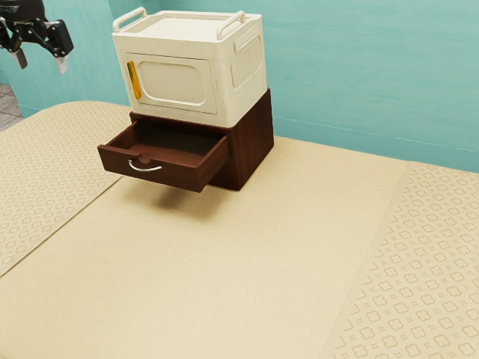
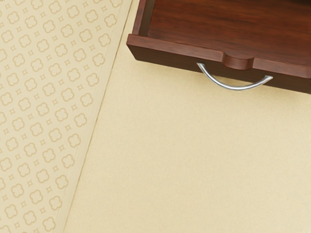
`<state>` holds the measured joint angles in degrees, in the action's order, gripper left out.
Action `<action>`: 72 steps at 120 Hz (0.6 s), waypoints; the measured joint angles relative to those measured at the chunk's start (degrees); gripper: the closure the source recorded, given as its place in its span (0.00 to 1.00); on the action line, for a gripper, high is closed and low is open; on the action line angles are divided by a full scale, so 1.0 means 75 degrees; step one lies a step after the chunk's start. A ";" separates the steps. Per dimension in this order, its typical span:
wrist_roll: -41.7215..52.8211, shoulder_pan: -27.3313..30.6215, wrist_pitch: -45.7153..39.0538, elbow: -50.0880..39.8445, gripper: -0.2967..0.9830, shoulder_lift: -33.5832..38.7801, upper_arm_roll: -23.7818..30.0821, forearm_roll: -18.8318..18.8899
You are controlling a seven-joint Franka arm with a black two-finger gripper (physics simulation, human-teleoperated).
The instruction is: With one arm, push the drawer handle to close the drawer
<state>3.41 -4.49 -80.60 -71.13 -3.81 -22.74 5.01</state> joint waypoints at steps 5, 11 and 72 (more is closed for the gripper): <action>0.0008 -0.0034 -0.0002 -0.0003 0.25 -0.0001 -0.0028 -0.0052; 0.0017 -0.0020 0.0007 0.0045 0.25 0.0019 -0.0075 -0.0197; -0.0715 0.0413 -0.2030 -0.8608 0.25 0.4302 0.1234 -0.0214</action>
<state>-1.95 -1.39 -95.83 -135.69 28.46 -13.49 3.41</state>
